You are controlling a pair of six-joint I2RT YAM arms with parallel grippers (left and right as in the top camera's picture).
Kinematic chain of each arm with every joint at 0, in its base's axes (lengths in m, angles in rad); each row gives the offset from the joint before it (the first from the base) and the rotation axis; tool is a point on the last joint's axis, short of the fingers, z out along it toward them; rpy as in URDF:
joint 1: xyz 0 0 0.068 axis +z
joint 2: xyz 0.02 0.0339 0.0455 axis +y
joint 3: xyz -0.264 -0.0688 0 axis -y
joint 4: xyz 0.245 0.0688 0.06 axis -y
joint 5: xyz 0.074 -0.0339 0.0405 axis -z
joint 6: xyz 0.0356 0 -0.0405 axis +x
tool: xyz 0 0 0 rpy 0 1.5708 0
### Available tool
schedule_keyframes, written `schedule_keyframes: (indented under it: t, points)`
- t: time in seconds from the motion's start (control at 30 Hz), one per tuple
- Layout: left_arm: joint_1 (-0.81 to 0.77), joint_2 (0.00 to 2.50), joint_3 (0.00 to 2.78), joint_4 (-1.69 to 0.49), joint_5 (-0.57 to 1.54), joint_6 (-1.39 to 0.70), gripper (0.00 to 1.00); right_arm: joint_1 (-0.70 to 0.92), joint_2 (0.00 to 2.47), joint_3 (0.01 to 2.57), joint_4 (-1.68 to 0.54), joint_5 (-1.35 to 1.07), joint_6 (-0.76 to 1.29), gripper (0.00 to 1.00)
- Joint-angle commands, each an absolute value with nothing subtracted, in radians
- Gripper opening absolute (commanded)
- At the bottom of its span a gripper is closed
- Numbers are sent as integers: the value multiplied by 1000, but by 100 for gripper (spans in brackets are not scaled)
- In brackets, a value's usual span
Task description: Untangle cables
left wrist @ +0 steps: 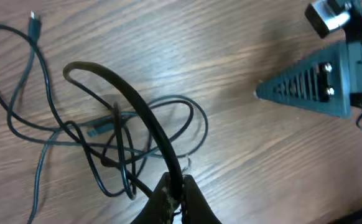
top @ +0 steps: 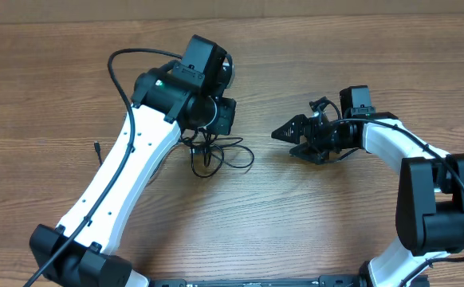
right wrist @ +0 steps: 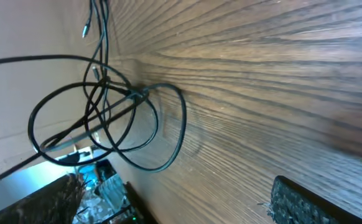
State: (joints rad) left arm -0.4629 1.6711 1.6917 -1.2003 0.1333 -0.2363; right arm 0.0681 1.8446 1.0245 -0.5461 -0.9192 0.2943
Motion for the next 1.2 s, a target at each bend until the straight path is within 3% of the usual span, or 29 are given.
schedule_keyframes:
  t: [0.0,0.1,0.17,0.2,0.23,0.27,0.3,0.33,0.47,0.57,0.6,0.67,0.73,0.9,0.93,0.97,1.17]
  points:
    - [-467,1692,1708,-1231,170,-251,17,72,1850,1020,-556,-793,287,95]
    - [-469,1735,1698,-1247,175,-251,52,72,1850,1020,-587,-672,287,95]
    - [-474,1790,1697,-1252,177,-262,55,72,1850,1020,-589,-611,287,96]
    - [-479,1821,1697,-1256,178,-270,52,72,1850,1020,-588,-578,287,96]
    - [-486,1850,1697,-1258,190,-270,39,72,1850,1020,-588,-536,300,99]
    - [-493,1878,1697,-1256,212,-270,20,72,1850,1020,-589,-492,333,99]
    - [-504,1911,1697,-1254,220,-270,8,72,1850,1020,-589,-443,371,99]
    - [-519,1943,1697,-1256,220,-270,4,72,1850,1018,-587,-418,382,99]
    - [-583,2069,1697,-1240,218,-312,8,72,1850,983,-546,-419,416,100]
    - [-603,2131,1697,-1207,218,-369,17,72,1850,981,-543,-419,419,100]
    - [-611,2154,1697,-1184,219,-410,27,72,1850,981,-543,-419,419,100]
    - [-622,2173,1696,-1165,217,-427,38,72,1850,981,-543,-419,419,100]
    - [-636,2199,1696,-1150,214,-438,40,72,1850,981,-543,-419,419,100]
    - [-696,2274,1695,-1114,199,-465,40,72,1850,981,-543,-419,419,100]
    - [-705,2288,1695,-1114,176,-465,35,72,1850,981,-543,-419,419,100]
    - [-710,2297,1695,-1122,155,-465,4,72,1850,981,-543,-419,419,100]
    - [-699,2084,1739,-1122,150,-395,4,72,1850,981,-543,-419,419,100]
